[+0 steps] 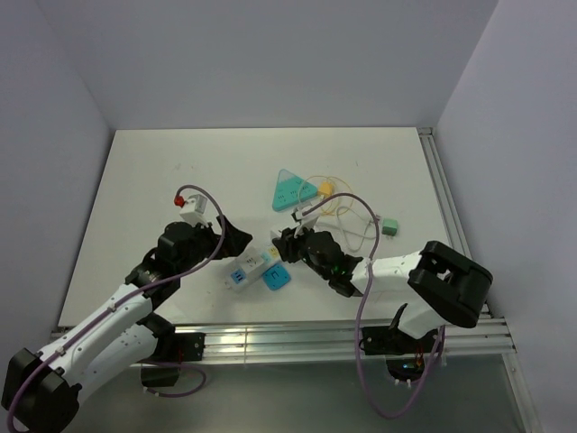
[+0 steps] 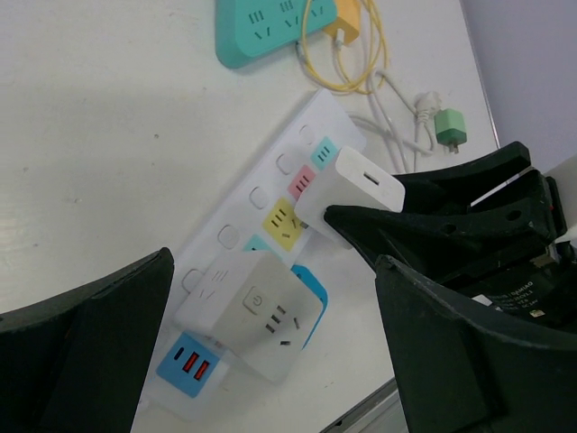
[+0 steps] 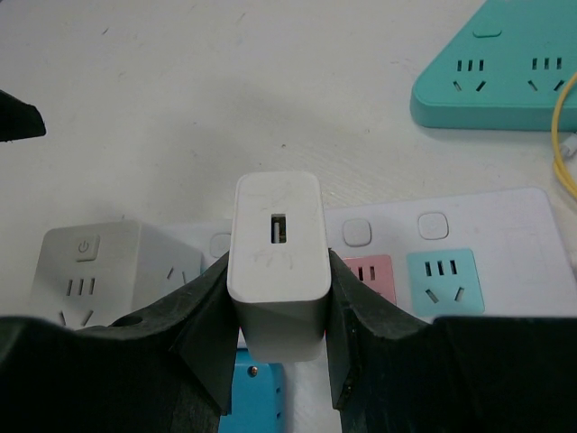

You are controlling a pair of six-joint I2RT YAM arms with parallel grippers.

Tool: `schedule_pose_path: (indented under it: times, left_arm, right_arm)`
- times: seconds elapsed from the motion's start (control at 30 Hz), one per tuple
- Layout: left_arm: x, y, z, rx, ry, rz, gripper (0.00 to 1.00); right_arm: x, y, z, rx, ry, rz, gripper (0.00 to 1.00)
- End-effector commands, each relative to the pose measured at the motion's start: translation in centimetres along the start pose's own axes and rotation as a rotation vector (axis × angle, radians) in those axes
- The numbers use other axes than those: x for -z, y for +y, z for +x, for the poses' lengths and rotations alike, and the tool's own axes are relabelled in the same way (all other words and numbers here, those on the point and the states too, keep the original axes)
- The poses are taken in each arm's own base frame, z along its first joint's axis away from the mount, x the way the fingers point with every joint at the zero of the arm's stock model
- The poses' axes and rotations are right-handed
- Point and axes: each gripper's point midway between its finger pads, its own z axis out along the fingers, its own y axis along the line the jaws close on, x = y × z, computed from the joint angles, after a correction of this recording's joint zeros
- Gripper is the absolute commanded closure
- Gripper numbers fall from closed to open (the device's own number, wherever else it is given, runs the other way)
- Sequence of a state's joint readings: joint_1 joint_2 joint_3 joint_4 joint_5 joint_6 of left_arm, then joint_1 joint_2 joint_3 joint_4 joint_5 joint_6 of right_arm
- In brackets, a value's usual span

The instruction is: Insert the plug

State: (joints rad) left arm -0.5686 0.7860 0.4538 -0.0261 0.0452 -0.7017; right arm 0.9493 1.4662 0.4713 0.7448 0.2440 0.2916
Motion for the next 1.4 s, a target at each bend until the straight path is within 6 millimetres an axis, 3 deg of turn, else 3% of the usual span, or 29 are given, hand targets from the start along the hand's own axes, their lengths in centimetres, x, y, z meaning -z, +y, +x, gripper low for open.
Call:
schedule_pose_path:
  times: [0.0,0.8,1.03,1.37]
  left_arm:
    - [0.5,-0.3,-1.2,0.021,-0.02,-0.025,0.0]
    - [0.5,0.5,0.3,0.025,0.028,-0.041,0.0]
    - [0.4,0.3,0.5,0.025,0.032,-0.027,0.0]
    - [-1.5,-0.1,0.1,-0.014,0.064,-0.027,0.01]
  right_arm:
    - [-0.8,1.4,-3.9,-0.016,-0.14,-0.015,1.0]
    - [-2.5,1.6,-0.8,0.027,-0.122,0.006,1.0]
    - [-2.0,1.3,1.0,0.076,-0.086,0.02,1.0]
    - [-1.1,0.6,4.3,0.092,-0.083,0.093,1.0]
